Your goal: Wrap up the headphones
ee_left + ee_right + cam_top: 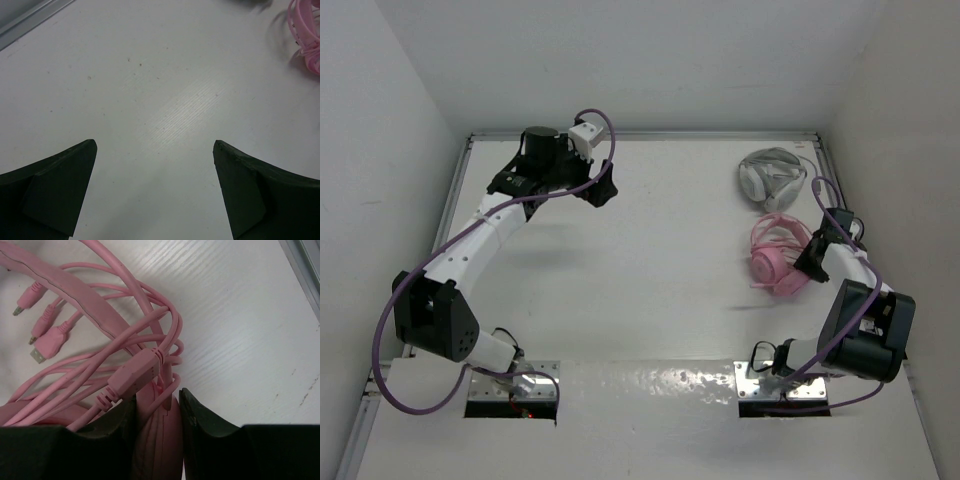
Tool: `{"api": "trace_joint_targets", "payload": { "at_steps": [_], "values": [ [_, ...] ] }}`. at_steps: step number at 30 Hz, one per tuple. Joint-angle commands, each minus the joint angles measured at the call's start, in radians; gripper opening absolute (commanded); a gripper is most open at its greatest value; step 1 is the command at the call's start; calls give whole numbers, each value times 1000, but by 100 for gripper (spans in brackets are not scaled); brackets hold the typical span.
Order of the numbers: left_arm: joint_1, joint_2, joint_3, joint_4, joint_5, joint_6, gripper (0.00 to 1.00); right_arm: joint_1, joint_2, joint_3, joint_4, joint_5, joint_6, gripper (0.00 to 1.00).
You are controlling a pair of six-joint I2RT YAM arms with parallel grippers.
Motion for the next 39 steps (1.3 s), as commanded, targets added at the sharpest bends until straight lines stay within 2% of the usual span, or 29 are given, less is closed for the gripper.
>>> {"api": "trace_joint_targets", "payload": {
  "at_steps": [1,3,5,6,7,9,10,16,23,30,34,39],
  "values": [
    [12,4,1,36,18,-1,100,-13,46,14,78,13,22,0],
    [12,4,1,37,15,-1,100,-13,50,14,77,31,25,4],
    [12,7,3,37,20,-4,100,-14,44,19,63,38,29,22],
    [12,7,3,37,21,-4,100,-13,37,26,55,31,30,50],
    [12,7,3,39,21,-4,100,-13,30,31,48,31,27,62],
    [12,8,3,39,24,-4,100,-13,17,45,17,24,25,78],
    [12,10,3,39,24,-4,100,-13,-2,57,-1,22,27,99],
    [14,11,3,40,24,-4,100,-13,-114,112,-89,-16,41,99],
    [20,13,-2,42,6,-3,100,-13,-268,184,-214,19,55,99],
    [27,24,-14,65,-20,-27,100,-14,-353,269,-299,208,70,99],
    [38,39,-16,79,-80,-52,100,-14,-368,284,-317,289,93,99],
    [53,67,-16,82,-86,-73,100,-13,-393,250,-327,425,226,99]
  ]
}}
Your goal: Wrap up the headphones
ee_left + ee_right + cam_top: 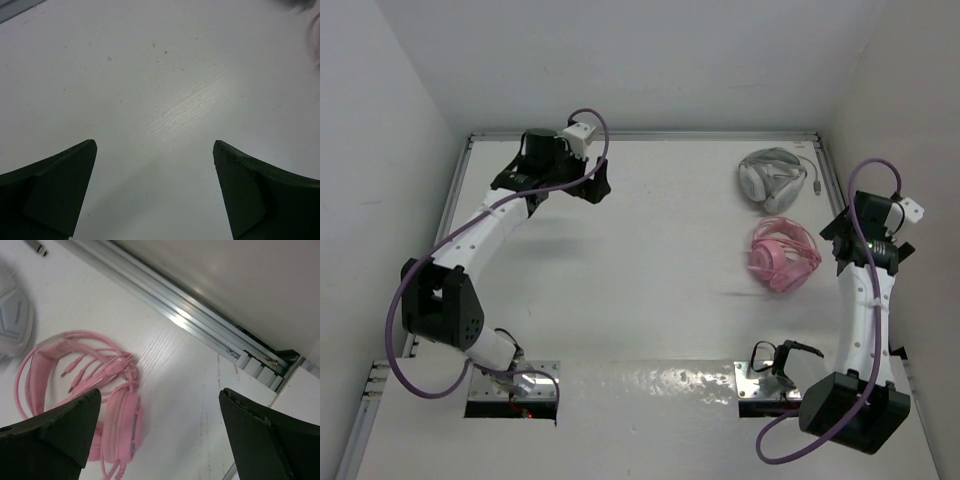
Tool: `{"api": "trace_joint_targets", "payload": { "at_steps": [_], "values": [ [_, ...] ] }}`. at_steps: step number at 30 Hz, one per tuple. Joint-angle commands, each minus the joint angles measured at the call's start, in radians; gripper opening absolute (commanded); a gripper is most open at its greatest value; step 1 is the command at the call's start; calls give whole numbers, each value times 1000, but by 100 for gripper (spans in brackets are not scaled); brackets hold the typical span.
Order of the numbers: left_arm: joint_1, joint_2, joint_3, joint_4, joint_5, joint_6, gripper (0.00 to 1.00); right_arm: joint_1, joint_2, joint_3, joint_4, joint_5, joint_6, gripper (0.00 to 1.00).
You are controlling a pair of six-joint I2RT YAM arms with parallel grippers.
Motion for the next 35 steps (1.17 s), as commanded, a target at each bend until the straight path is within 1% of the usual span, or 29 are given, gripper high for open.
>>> {"api": "trace_joint_targets", "payload": {
  "at_steps": [1,3,5,7,10,13,35],
  "values": [
    [19,9,0,54,-14,-28,100,0,-40,-10,-5,160,98,99],
    [20,16,-2,54,-8,-28,100,0,-54,-35,6,205,106,99],
    [22,24,-2,54,-3,-27,100,0,-70,-50,6,285,117,99],
    [23,27,0,54,3,-27,100,-1,-80,-59,8,314,117,99],
    [23,29,0,51,1,-25,100,0,-87,-72,12,334,68,99],
    [23,25,-2,53,1,-25,100,0,-88,-78,3,357,75,99],
    [28,29,-2,51,4,-24,100,0,-96,-95,18,372,71,99]
  ]
}}
